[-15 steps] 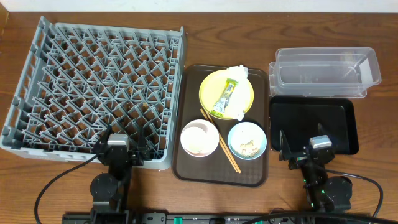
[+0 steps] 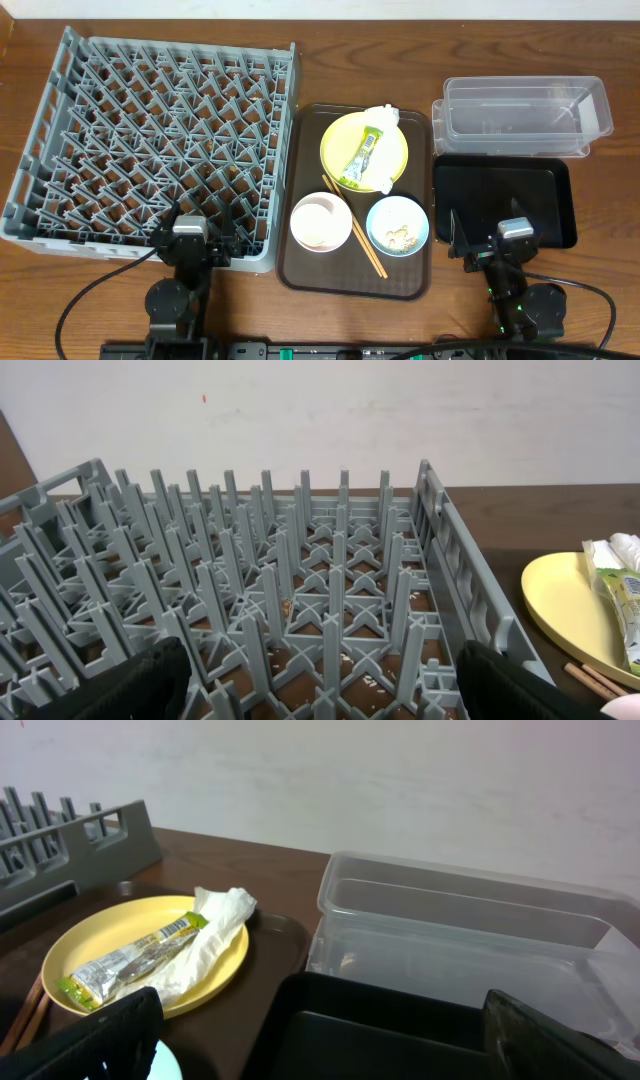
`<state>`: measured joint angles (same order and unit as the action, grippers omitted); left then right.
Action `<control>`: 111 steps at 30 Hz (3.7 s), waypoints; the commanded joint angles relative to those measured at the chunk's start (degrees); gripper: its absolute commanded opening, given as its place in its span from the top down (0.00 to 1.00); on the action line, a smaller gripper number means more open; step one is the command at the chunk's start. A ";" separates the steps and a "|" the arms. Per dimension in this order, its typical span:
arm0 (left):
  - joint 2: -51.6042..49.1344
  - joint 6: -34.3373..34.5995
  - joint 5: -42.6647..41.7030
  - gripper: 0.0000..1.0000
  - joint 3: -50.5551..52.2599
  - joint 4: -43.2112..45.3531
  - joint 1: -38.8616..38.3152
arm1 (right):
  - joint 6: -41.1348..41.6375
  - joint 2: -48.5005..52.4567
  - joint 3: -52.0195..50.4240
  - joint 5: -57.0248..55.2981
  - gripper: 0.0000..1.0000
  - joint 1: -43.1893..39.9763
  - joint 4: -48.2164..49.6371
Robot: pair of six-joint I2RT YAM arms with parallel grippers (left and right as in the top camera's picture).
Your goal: Sort waste into correct bins and load items into the dishwasher
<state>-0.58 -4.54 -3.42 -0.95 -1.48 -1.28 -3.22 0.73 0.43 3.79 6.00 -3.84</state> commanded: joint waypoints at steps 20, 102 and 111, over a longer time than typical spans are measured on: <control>0.35 -0.37 0.46 0.12 0.72 -2.34 0.31 | -0.48 0.02 -0.11 -0.55 0.01 -0.02 -0.22; 0.35 -0.37 0.46 0.12 0.72 -2.29 0.31 | -3.26 0.02 -0.11 -3.72 0.01 -0.02 -0.22; 0.26 -0.37 0.46 0.12 0.72 -2.32 0.28 | -1.79 0.02 -0.07 -4.52 0.01 -0.04 2.78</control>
<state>-0.58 -4.54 -3.42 -0.95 -1.48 -1.28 -5.63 0.73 0.40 0.34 6.00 -1.37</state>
